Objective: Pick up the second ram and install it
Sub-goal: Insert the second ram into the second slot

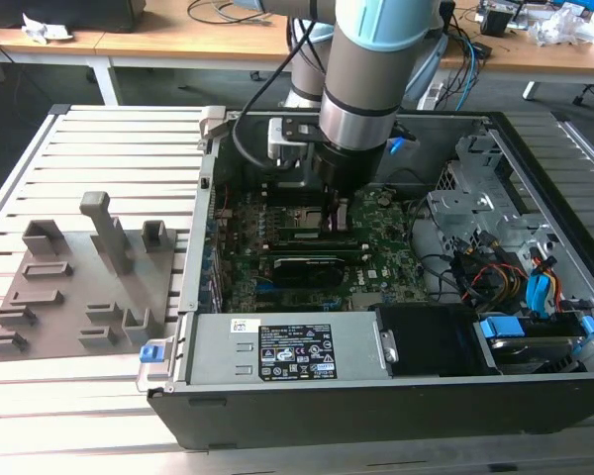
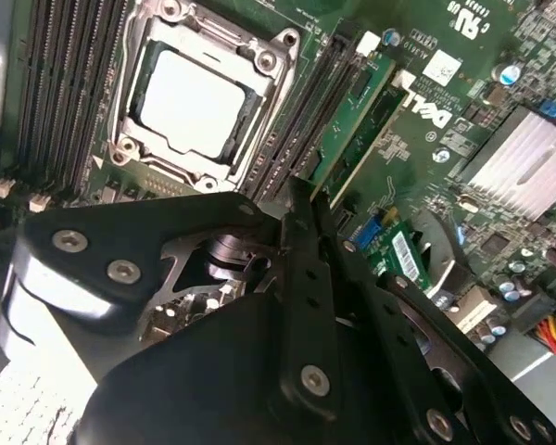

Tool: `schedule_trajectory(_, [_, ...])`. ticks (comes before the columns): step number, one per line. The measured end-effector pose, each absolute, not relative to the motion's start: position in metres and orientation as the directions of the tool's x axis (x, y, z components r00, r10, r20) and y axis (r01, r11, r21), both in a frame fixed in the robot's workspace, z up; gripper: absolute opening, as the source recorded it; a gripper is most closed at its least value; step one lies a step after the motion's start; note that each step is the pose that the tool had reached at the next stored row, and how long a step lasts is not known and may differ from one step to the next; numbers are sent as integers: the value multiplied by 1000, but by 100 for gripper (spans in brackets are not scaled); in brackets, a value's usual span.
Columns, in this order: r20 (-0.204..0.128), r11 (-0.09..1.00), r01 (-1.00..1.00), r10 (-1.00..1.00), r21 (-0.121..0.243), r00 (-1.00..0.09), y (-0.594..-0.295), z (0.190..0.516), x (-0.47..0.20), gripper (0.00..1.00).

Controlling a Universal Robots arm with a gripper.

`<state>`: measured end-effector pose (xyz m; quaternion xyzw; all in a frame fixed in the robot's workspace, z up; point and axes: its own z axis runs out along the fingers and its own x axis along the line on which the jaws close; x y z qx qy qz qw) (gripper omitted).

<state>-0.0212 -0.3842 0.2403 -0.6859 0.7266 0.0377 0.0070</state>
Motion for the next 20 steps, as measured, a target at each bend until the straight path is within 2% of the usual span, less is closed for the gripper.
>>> schedule_trajectory(1, [-63, 87, -995, -994, 45, -89, -384, 236, -24, 14])
schedule_trajectory(20, [-77, 75, -996, -994, 46, -78, -385, 224, -27, 14])
